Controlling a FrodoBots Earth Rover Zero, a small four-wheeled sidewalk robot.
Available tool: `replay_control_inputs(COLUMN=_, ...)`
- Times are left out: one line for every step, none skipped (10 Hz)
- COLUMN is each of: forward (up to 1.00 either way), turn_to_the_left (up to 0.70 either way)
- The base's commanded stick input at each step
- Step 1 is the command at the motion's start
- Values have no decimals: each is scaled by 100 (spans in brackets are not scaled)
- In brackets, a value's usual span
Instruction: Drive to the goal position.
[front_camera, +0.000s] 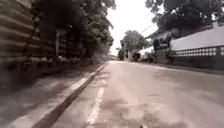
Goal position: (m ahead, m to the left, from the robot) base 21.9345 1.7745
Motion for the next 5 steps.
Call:
replay_control_inputs(forward=70, turn_to_the_left=0)
replay_control_inputs(forward=70, turn_to_the_left=0)
replay_control_inputs(forward=70, turn_to_the_left=0)
replay_control_inputs(forward=70, turn_to_the_left=0)
replay_control_inputs(forward=70, turn_to_the_left=0)
